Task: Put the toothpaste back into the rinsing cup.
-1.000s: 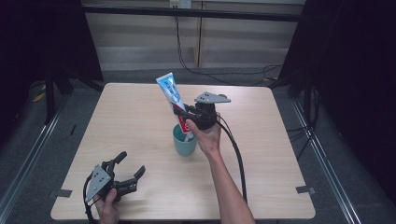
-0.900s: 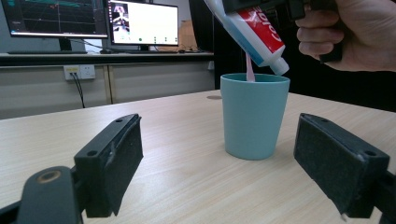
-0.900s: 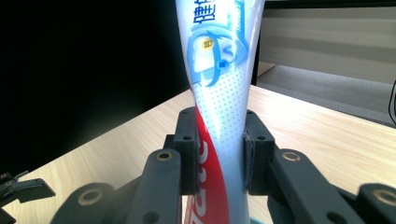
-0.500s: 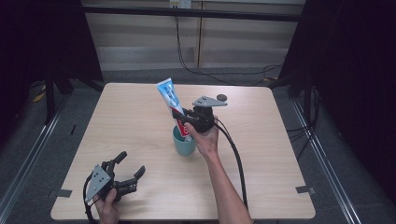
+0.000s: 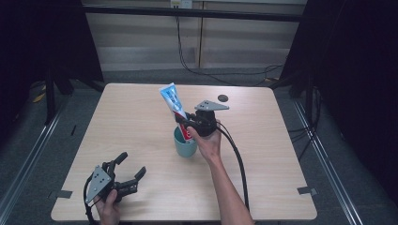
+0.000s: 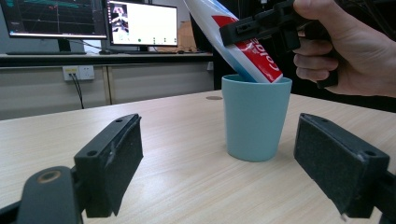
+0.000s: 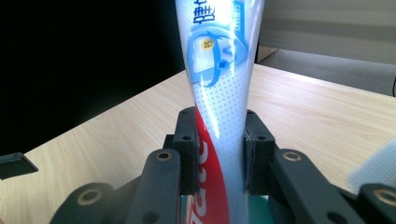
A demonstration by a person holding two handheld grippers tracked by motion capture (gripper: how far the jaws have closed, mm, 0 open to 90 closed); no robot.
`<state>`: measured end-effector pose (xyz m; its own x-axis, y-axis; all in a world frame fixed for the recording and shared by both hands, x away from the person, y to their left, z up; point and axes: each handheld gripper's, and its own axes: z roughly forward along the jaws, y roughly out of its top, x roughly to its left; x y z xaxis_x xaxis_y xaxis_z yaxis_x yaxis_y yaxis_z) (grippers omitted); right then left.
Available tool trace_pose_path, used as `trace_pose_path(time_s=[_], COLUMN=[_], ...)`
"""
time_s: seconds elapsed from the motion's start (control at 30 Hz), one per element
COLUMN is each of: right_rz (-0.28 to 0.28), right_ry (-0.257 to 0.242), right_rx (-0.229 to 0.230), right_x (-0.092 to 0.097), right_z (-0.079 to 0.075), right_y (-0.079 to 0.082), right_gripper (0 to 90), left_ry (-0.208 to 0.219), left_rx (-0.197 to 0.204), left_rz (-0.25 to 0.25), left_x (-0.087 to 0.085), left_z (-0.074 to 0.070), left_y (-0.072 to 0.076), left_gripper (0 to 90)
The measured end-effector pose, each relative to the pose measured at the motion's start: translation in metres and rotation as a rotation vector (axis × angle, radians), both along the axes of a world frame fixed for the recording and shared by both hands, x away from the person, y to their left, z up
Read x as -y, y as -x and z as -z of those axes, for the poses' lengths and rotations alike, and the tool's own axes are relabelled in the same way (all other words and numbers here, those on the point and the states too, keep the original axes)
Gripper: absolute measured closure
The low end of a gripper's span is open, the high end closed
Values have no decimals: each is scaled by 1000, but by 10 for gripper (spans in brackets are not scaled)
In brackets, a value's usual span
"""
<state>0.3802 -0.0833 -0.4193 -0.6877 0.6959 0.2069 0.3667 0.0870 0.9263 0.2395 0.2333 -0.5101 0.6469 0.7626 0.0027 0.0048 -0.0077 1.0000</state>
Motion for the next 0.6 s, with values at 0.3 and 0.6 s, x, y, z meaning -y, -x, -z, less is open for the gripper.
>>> trace_pose_path(time_s=[0.3,0.6], right_rz=[-3,2], right_ry=[7,6], right_rx=[-4,-17], right_x=[1,6], right_z=[6,14], right_y=[3,7], right_gripper=[715,714], left_ry=[-4,-2], left_rx=[-1,-2], left_rz=[2,4], left_x=[0,0], left_z=[0,0], left_y=[0,0], left_gripper=[155,155])
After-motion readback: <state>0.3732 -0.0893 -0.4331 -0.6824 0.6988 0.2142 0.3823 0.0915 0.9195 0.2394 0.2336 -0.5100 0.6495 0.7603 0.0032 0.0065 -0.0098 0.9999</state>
